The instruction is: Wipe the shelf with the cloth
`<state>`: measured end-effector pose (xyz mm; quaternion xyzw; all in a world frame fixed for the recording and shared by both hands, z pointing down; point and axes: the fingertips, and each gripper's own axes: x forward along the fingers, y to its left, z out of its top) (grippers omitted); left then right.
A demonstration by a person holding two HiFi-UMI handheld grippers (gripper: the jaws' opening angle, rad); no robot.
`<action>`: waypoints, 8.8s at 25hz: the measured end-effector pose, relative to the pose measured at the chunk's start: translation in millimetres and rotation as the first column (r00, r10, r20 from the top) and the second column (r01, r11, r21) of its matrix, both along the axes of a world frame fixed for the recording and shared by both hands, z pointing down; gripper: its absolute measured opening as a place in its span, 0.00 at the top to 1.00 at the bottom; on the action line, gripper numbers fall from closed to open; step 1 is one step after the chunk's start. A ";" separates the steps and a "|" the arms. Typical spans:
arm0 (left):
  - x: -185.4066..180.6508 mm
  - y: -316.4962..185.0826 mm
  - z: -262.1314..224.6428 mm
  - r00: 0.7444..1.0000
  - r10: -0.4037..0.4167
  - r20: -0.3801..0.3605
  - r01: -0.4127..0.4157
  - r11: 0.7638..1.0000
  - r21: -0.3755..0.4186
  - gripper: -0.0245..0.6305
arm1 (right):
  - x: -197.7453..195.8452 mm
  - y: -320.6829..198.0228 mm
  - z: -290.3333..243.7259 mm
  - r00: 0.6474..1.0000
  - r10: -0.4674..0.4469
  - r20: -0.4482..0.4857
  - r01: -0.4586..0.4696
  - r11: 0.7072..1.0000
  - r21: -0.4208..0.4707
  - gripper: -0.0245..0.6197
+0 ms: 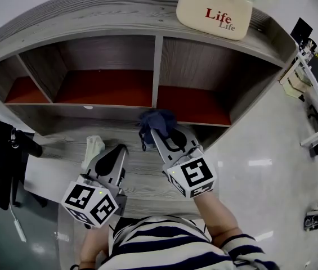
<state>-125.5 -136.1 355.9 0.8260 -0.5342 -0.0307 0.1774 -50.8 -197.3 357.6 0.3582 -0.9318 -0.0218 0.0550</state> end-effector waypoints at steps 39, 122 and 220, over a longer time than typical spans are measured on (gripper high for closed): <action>68.8 -18.1 6.2 0.979 0.204 0.007 -0.204 0.979 -0.018 0.93 | 197.4 -23.2 21.4 0.882 0.466 -0.071 -0.469 0.883 -0.018 0.84; 19.2 -3.8 2.0 0.997 0.070 0.033 -0.070 0.998 -0.006 0.93 | 9.0 -101.5 -80.2 0.987 0.063 -0.149 -0.040 0.988 0.149 0.84; 61.7 -16.6 17.5 0.976 0.214 -0.035 -0.215 0.976 -0.031 0.93 | 148.0 -81.5 13.4 0.545 0.388 -0.743 -0.333 0.914 0.233 0.84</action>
